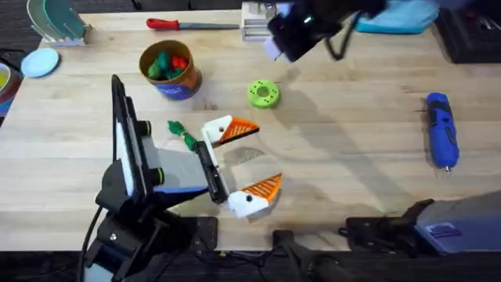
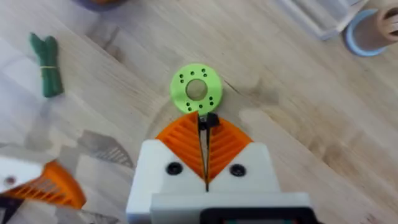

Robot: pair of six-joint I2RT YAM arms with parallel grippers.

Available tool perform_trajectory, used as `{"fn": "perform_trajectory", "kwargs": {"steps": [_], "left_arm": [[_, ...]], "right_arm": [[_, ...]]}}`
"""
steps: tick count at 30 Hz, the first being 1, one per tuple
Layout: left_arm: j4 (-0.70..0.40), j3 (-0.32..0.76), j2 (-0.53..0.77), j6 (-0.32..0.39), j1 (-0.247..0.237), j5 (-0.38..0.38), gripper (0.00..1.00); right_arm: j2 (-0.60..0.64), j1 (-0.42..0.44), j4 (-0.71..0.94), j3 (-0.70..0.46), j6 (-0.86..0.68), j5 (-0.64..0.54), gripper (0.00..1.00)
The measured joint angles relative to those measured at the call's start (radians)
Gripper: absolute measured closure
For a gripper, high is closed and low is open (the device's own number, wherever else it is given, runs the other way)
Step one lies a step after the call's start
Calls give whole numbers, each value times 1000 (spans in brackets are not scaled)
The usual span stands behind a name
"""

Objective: Pick up the gripper from the table and insert it into the empty holder that is missing its gripper. Then pick up a screw, insert it into the mounting hole, and use the screwdriver to tighten it. Finally, clean up the table by picking up the vegetable and placing it into the bucket.

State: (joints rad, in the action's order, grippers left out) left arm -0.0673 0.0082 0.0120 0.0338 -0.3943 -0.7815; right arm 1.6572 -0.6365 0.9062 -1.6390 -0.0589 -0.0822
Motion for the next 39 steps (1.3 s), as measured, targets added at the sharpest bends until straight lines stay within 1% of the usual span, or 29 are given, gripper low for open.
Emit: {"fn": "perform_trajectory", "kwargs": {"steps": [6,10,13,18,21,25,30,34,39], "left_arm": [[0,0,0,0,0,0,9],[0,0,0,0,0,0,9],[0,0,0,0,0,0,9],[0,0,0,0,0,0,9],[0,0,0,0,0,0,9],[0,0,0,0,0,0,9],[0,0,0,0,0,0,10],[0,0,0,0,0,0,9],[0,0,0,0,0,0,9]], "right_arm": [[-188,0,86,-6,4,0,994],[-266,0,148,2,16,0,994],[-312,0,107,85,48,0,994],[-366,-3,-33,316,134,4,994],[-376,-25,-108,373,167,24,994],[-388,-97,-184,376,189,38,994],[-395,-202,-212,373,202,48,994],[-363,-266,-158,324,217,54,994],[-268,-303,-40,192,220,53,994]]}}
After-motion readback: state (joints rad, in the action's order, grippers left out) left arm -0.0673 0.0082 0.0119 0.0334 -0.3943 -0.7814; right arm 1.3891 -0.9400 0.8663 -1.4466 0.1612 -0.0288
